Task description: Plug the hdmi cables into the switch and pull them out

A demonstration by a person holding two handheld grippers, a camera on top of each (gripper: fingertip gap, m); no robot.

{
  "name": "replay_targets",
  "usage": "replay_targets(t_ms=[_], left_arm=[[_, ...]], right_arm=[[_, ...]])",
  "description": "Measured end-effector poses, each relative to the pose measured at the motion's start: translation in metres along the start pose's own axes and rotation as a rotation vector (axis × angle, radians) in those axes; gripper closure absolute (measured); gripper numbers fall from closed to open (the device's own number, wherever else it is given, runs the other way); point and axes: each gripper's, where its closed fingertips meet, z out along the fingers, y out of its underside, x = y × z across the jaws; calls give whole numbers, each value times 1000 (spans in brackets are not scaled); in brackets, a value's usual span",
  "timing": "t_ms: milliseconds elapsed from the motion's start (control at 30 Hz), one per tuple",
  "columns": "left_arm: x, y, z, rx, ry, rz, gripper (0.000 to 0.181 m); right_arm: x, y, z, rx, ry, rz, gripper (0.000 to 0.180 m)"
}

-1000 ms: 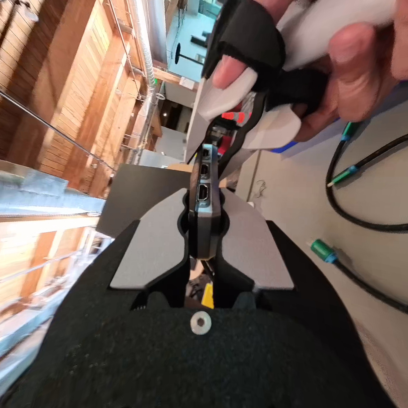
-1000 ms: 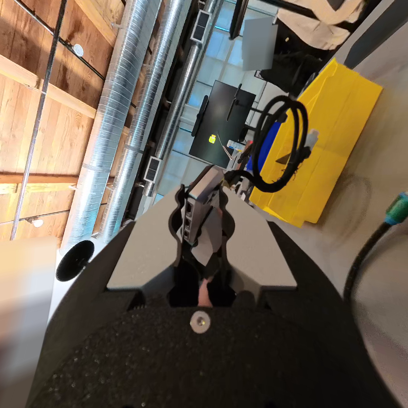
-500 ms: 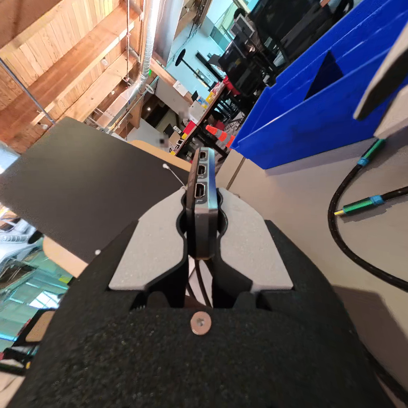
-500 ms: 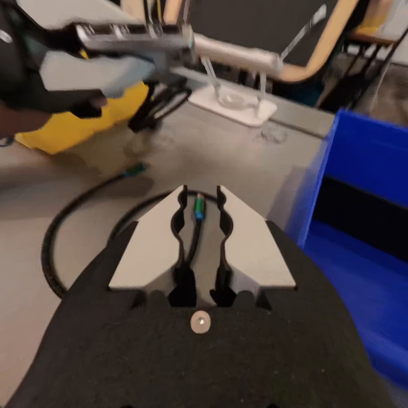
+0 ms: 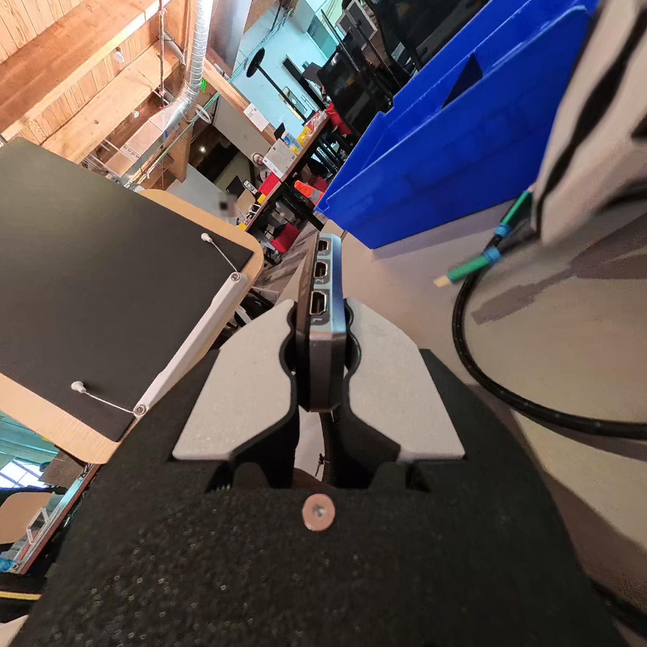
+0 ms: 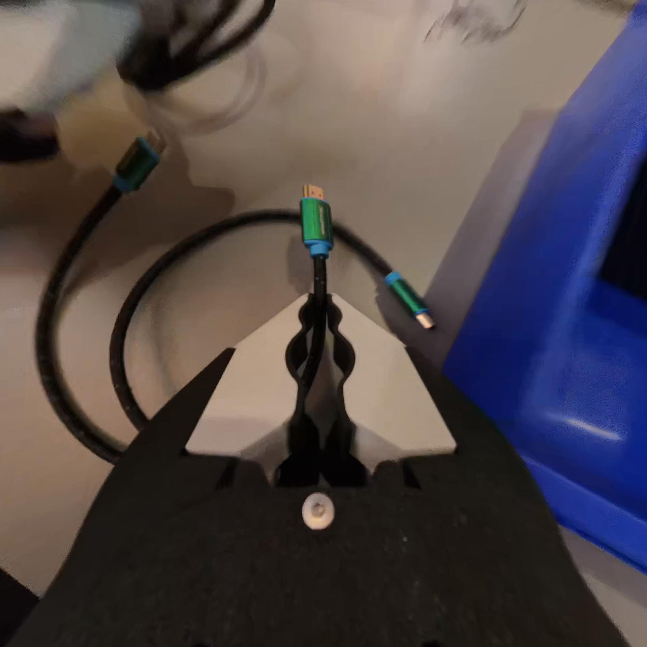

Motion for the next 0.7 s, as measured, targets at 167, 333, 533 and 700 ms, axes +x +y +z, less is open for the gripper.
replay_targets(t_ms=[167, 333, 533, 700], left_arm=[[-2, 3, 0, -20, 21, -40, 158], [-8, 7, 0, -29, 24, -105, 159], [-10, 14, 2, -44, 61, -208, 159], [-9, 13, 1, -49, 60, -187, 159]], right_arm=[[23, -89, -99, 274, 374, -341, 173], [-37, -102, -135, 272, 414, -733, 173], [-147, -22, -103, 229, 130, -899, 173], [-181, 54, -65, -5, -83, -742, 172]])
